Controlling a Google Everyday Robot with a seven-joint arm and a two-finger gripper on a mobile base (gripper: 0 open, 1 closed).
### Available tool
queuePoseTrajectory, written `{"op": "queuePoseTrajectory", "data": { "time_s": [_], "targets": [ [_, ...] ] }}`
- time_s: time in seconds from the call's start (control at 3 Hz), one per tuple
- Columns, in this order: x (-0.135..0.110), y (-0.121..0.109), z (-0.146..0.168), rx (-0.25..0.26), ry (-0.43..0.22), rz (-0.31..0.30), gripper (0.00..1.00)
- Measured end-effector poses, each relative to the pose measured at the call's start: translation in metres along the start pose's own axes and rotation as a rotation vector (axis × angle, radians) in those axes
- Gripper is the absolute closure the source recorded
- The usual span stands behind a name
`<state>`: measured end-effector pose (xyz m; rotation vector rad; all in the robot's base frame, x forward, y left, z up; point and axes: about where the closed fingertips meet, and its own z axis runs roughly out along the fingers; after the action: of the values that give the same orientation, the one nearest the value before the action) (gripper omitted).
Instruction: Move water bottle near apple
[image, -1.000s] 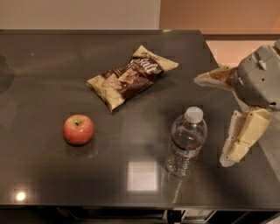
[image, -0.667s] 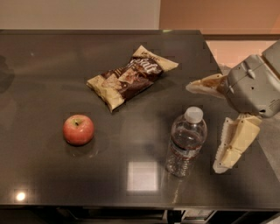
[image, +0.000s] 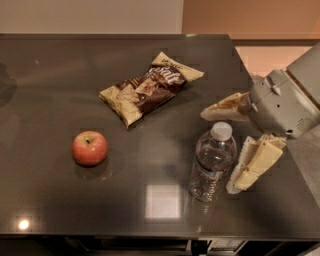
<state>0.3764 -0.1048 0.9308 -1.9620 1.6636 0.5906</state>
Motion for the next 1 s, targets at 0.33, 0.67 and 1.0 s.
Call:
{"op": "queuePoseTrajectory", "data": {
  "time_s": [0.33,0.67,1.0],
  "targets": [
    [-0.011,0.003,0.001,-0.018,-0.037,-0.025,0.41],
    [-0.020,0.000,0.001,-0.019,-0.057,-0.035,0.64],
    [-0.038,-0.012,-0.001,-0.013,-0.063,-0.058,0.87]
  ]
}}
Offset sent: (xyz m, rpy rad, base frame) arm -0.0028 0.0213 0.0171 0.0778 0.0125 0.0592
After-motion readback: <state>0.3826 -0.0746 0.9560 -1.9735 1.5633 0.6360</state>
